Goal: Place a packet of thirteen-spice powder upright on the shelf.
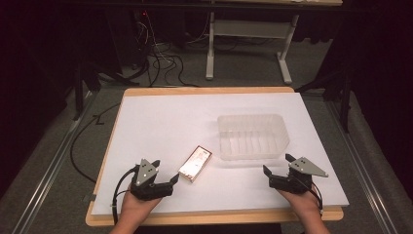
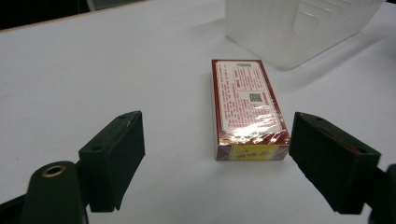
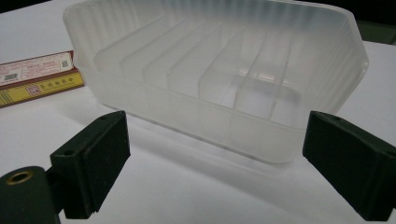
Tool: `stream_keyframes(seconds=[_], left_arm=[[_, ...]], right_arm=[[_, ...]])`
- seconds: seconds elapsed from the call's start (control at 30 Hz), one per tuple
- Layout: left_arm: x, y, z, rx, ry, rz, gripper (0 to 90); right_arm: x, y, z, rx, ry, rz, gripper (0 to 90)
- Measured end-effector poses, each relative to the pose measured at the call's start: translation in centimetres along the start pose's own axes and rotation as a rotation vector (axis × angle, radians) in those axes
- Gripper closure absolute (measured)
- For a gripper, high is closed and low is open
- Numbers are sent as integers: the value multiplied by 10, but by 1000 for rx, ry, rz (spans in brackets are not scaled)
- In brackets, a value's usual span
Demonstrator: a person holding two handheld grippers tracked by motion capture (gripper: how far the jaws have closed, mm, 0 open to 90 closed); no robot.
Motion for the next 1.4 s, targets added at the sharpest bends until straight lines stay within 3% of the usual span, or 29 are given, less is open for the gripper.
stream_keyframes(seconds=[0.13, 0.3, 0.47, 0.6, 0.73, 0.9, 1.0, 1.27, 1.4], left_arm=[[3, -1, 2, 14, 10, -21, 188], [3, -2, 3, 23, 13, -18, 189], [1, -4, 8, 29, 15, -19, 195], [-8, -10, 20, 60, 4, -17, 197], [-21, -21, 30, 105, -16, 24, 187], [-23, -35, 44, 183, -15, -5, 158], [-23, -38, 48, 197, -12, -9, 152], [-28, -61, 65, 285, -3, 52, 152], [-27, -71, 73, 298, 18, 95, 175]], right_arm=[[-3, 0, -2, -1, 2, 27, 79], [-5, 0, -3, -1, 2, 38, 80], [-4, -1, -2, 6, 4, 27, 84], [-1, -1, 0, 15, 15, 19, 96], [-2, -1, 0, 14, 18, 23, 97], [-2, -1, 0, 16, 22, 22, 99], [-1, -1, 0, 16, 25, 22, 100], [2, -2, 2, 24, 34, 15, 105], [2, -3, 2, 26, 37, 21, 108]])
Point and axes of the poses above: each handheld gripper's, and its own axes: z roughly forward along the jaws, y roughly out of its top, x roughly to its left, the point moved 9 cm from there along z, roughly forward along the jaws, and after that the axes turned 9 degrees about z, right-handed, at the moved point
